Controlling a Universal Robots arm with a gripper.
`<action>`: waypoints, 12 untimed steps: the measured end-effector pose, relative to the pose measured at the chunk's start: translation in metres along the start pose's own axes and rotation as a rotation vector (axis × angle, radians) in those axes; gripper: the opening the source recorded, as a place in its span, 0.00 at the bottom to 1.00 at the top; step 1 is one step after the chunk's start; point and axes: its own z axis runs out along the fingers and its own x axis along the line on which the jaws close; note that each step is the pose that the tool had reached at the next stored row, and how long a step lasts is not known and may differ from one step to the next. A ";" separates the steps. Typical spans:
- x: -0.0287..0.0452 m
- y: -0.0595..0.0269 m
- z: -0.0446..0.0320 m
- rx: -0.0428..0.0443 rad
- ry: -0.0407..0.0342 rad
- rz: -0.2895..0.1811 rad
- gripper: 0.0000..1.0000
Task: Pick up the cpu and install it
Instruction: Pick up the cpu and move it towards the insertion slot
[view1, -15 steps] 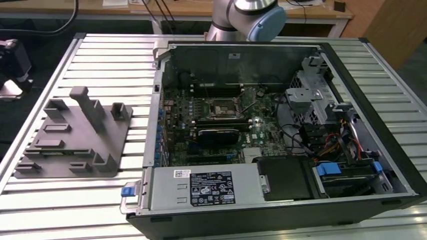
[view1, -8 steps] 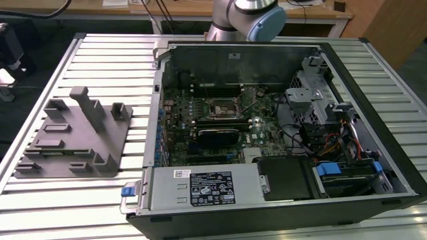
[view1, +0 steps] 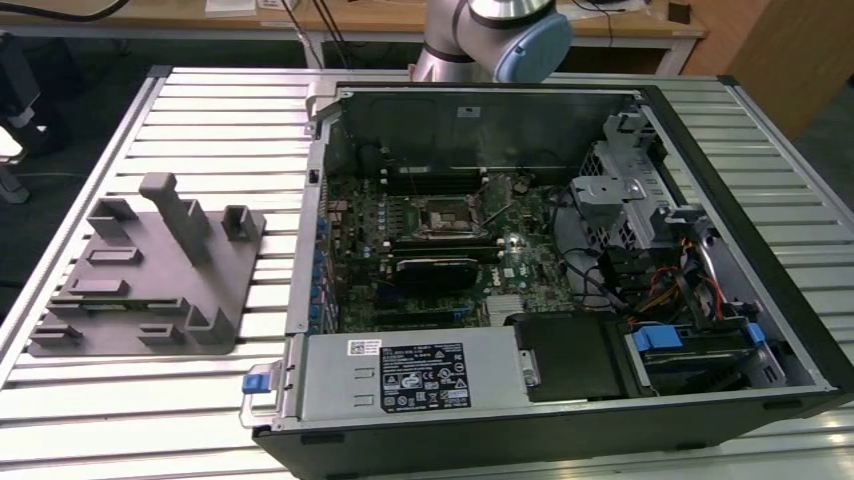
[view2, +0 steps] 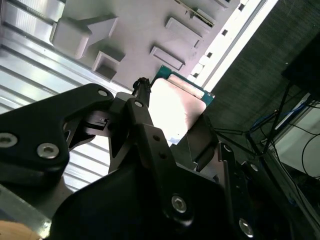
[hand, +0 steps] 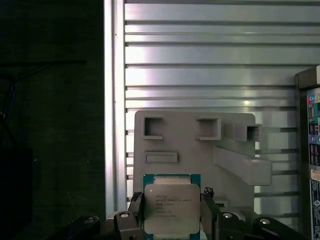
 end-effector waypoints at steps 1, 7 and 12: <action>-0.0003 0.0001 -0.0001 0.0000 0.0000 0.000 0.54; -0.0098 0.0003 0.0004 0.0000 0.0001 0.000 0.54; -0.0262 0.0008 0.0012 0.0000 0.0000 0.000 0.54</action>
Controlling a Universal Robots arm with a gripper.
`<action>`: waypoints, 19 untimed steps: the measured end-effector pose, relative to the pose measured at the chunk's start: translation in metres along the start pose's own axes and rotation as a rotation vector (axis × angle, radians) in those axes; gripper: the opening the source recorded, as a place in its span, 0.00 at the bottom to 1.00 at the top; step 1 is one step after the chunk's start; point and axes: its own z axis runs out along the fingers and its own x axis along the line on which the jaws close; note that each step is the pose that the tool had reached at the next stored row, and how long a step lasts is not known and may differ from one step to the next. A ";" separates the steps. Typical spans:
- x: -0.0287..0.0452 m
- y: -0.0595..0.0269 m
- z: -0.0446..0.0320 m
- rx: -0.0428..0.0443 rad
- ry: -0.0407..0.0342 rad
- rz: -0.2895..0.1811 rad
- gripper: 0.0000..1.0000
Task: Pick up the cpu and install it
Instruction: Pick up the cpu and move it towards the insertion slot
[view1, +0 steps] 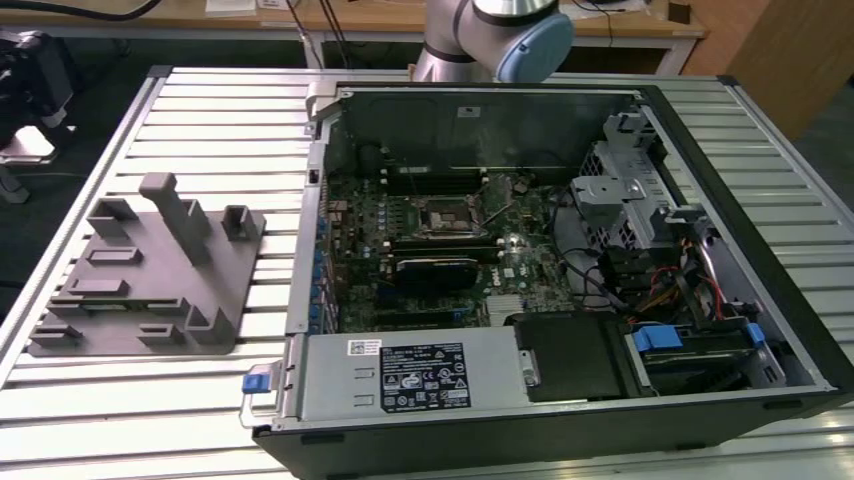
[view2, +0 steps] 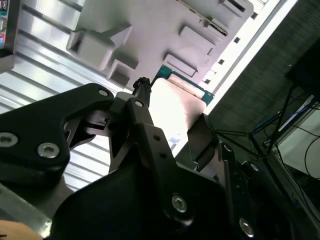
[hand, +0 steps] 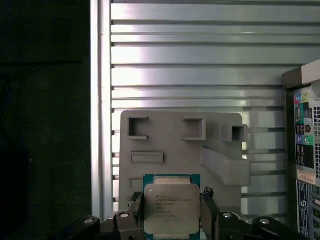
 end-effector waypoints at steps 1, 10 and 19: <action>-0.0037 0.0002 0.0001 0.0000 0.0000 0.000 0.54; -0.0422 0.0014 0.0018 0.0001 0.0003 0.000 0.54; -0.0831 0.0027 0.0037 0.0001 0.0006 0.000 0.54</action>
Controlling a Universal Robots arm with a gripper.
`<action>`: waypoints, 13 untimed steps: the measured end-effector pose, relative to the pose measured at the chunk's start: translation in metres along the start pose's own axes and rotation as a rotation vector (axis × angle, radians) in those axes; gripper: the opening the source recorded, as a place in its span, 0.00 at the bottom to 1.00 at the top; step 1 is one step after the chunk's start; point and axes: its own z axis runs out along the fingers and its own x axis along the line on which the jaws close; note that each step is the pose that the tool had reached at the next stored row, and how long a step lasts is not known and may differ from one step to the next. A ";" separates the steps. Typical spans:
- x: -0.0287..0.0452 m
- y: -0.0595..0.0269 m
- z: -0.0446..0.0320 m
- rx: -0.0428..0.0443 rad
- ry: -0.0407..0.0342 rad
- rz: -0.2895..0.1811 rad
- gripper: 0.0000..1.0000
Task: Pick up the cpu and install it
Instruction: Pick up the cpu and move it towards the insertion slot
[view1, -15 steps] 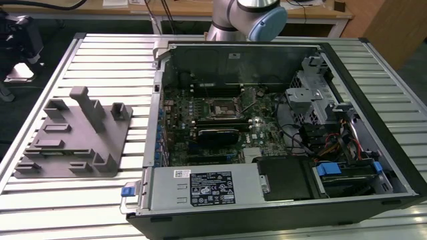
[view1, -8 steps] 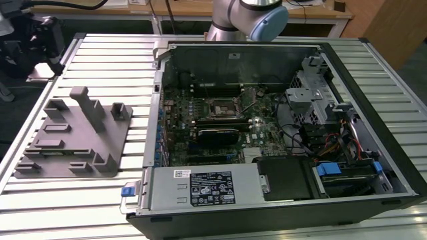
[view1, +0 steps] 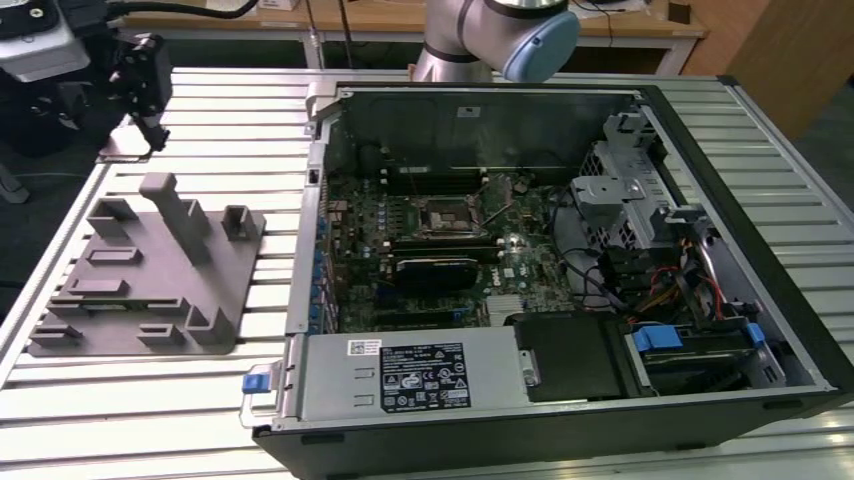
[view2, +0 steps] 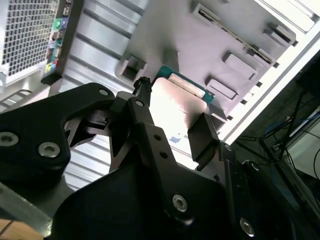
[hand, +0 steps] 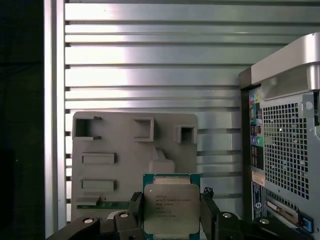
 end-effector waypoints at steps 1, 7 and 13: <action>-0.0046 0.0001 0.0002 0.0000 0.0001 0.000 0.54; -0.0318 0.0010 0.0015 0.0000 0.0002 0.000 0.54; -0.0592 0.0019 0.0026 0.0001 0.0011 0.000 0.54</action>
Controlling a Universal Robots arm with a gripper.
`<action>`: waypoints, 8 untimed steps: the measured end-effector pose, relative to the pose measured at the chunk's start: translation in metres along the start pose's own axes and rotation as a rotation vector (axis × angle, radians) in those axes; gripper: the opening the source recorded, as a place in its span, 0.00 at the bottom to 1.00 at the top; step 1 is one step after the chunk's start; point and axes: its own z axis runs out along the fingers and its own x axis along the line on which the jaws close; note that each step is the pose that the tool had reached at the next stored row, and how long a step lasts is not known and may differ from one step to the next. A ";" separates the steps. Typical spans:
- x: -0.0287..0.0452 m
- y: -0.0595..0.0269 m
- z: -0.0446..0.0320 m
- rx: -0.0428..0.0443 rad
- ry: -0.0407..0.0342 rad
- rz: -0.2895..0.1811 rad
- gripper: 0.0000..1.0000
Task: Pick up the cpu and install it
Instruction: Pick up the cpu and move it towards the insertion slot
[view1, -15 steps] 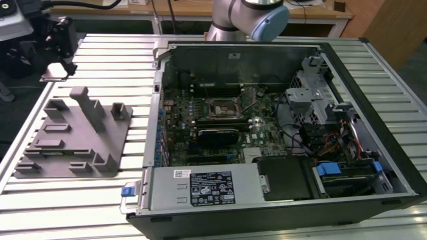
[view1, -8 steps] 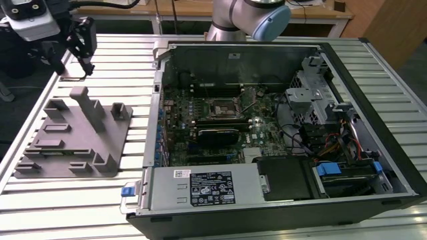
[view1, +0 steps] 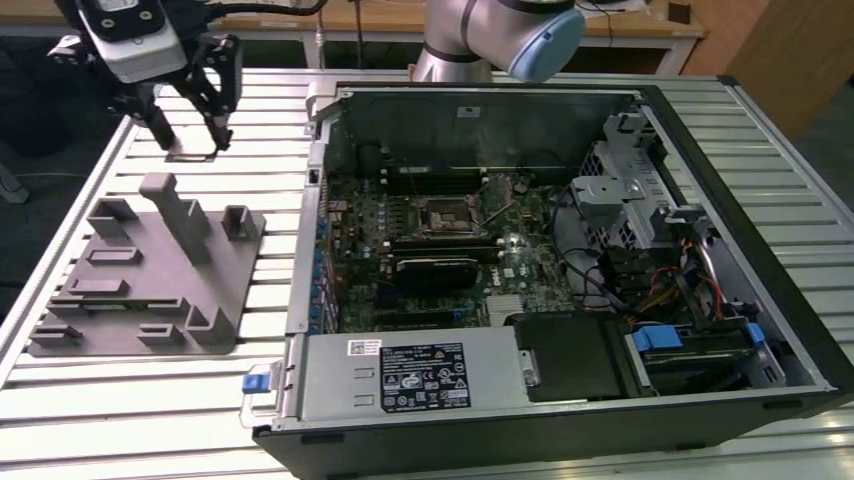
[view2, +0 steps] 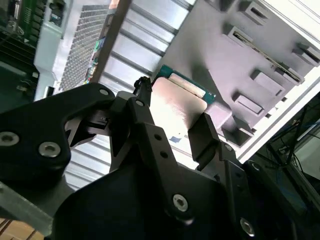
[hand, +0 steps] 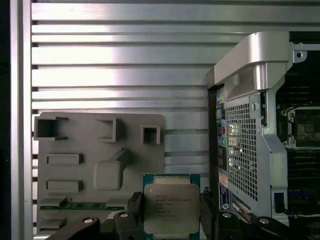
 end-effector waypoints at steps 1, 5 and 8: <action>-0.0045 0.0001 0.0002 -0.0001 0.0001 0.000 0.54; -0.0228 0.0007 0.0010 0.0000 0.0009 0.000 0.54; -0.0363 0.0012 0.0017 -0.0001 0.0012 0.000 0.54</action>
